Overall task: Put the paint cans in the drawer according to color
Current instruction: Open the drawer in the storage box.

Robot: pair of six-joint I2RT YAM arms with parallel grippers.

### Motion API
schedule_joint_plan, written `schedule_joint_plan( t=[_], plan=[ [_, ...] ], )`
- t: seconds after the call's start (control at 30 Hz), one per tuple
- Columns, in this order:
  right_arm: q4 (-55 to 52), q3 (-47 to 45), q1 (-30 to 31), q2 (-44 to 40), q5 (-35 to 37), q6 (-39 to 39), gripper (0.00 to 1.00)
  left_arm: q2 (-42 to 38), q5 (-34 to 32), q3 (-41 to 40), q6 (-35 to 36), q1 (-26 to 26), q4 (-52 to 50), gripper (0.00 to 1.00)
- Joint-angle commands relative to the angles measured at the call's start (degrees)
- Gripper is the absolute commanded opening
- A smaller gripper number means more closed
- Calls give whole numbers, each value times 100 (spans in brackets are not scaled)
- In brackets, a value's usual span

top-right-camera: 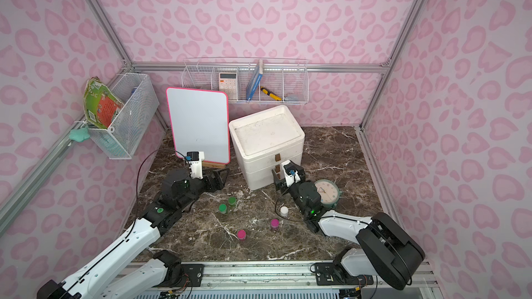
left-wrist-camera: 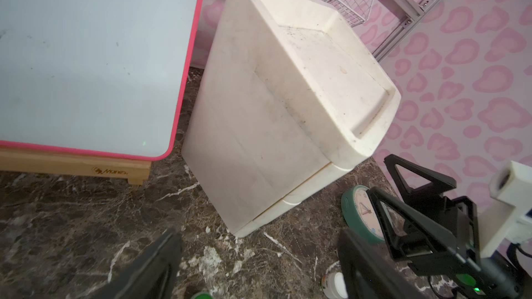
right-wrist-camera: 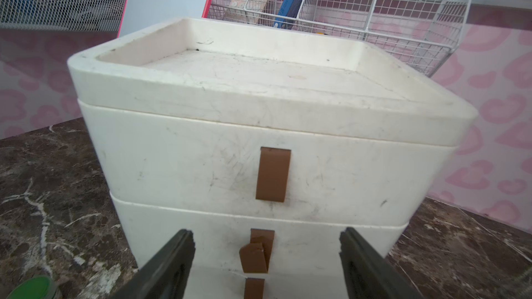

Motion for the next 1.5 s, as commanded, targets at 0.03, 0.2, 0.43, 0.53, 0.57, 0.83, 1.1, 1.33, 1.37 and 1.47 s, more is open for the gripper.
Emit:
schedule_joint_plan(
  t=[0.03, 0.2, 0.43, 0.53, 0.57, 0.83, 1.1, 1.33, 1.37, 1.47],
  plan=[
    [613, 188, -118, 252, -34, 148, 79, 321, -149, 256, 581, -128, 550, 89],
    [737, 396, -287, 537, -309, 212, 74, 717, -240, 466, 809, -270, 743, 89],
    [877, 522, -352, 795, -484, 194, 63, 1099, -441, 694, 945, -467, 849, 86],
    [959, 534, -353, 873, -497, 186, 56, 1191, -499, 757, 1022, -532, 862, 86],
    [981, 533, -352, 899, -489, 176, 53, 1215, -508, 774, 1031, -544, 866, 86],
    [1118, 552, -328, 1044, -568, 80, 33, 1395, -597, 855, 1065, -620, 901, 82],
    [1238, 600, -324, 1199, -430, 110, 34, 1523, -841, 960, 1271, -816, 845, 83],
    [1288, 604, -289, 1198, -427, 45, 10, 1615, -953, 1087, 1389, -935, 772, 83],
    [1303, 590, -283, 1195, -423, 29, 7, 1635, -957, 1099, 1393, -942, 772, 84],
    [1304, 544, -226, 1126, -384, -7, 0, 1711, -1004, 1157, 1421, -979, 745, 83]
  ],
)
